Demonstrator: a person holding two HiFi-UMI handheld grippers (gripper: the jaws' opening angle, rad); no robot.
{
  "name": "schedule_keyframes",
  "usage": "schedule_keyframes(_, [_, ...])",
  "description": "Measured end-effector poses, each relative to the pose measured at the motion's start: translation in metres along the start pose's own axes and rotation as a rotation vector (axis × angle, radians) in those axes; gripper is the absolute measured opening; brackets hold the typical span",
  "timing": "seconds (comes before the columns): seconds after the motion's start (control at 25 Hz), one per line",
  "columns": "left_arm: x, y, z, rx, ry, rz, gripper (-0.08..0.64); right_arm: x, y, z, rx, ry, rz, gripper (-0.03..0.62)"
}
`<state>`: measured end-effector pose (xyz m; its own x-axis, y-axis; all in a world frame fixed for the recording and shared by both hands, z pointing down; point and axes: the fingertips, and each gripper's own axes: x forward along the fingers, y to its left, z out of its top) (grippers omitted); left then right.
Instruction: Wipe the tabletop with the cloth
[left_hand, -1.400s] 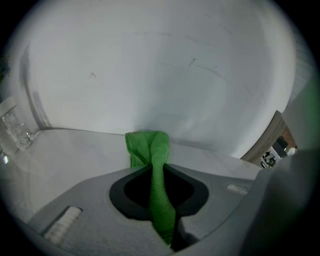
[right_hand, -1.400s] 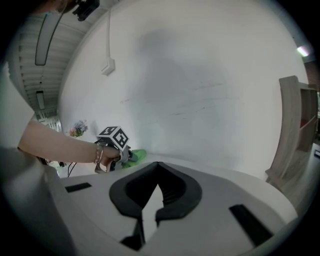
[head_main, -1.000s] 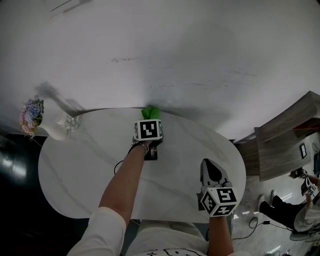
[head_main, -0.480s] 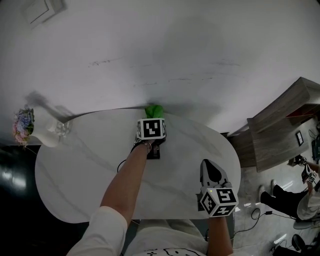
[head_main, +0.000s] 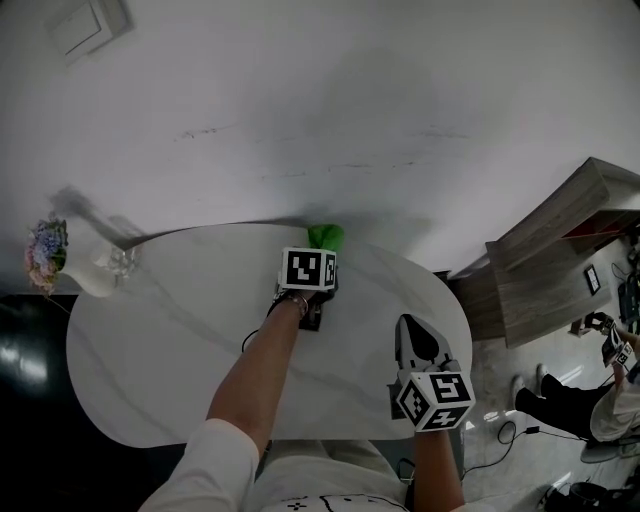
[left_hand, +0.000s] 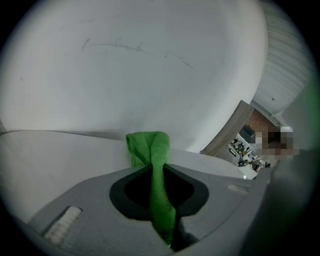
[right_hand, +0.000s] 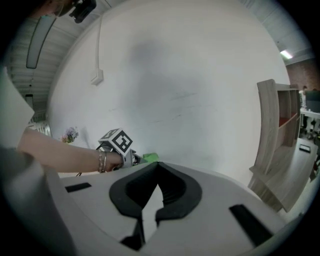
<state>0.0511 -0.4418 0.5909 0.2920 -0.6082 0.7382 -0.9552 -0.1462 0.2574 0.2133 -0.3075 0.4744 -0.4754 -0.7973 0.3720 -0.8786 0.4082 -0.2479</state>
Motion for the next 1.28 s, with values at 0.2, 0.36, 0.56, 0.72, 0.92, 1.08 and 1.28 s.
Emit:
schedule_keyframes(0.2, [-0.021,-0.018,0.007,-0.003,-0.072,-0.062,0.054,-0.005,-0.004,0.025,-0.066,-0.022,0.023,-0.006])
schedule_keyframes(0.36, [-0.050,-0.026,0.015,-0.002,-0.118,-0.091,0.054,-0.008,-0.005,0.024,-0.045,-0.017,0.049,-0.006])
schedule_keyframes(0.56, [-0.097,-0.034,0.020,-0.007,-0.187,-0.117,0.054,-0.011,0.000,0.026,-0.053,-0.013,0.082,-0.006])
schedule_keyframes(0.72, [-0.134,-0.030,0.022,-0.010,-0.245,-0.121,0.054,-0.015,0.007,0.028,-0.061,-0.018,0.104,-0.006])
schedule_keyframes(0.92, [-0.172,-0.031,0.024,-0.004,-0.304,-0.128,0.054,-0.020,0.014,0.029,-0.136,-0.005,0.092,-0.006])
schedule_keyframes(1.08, [-0.202,-0.028,0.019,0.060,-0.325,-0.122,0.054,-0.023,0.027,0.030,-0.169,-0.003,0.100,-0.006])
schedule_keyframes(1.28, [-0.240,-0.009,0.011,0.099,-0.383,-0.085,0.054,-0.028,0.043,0.028,-0.177,-0.005,0.107,-0.006])
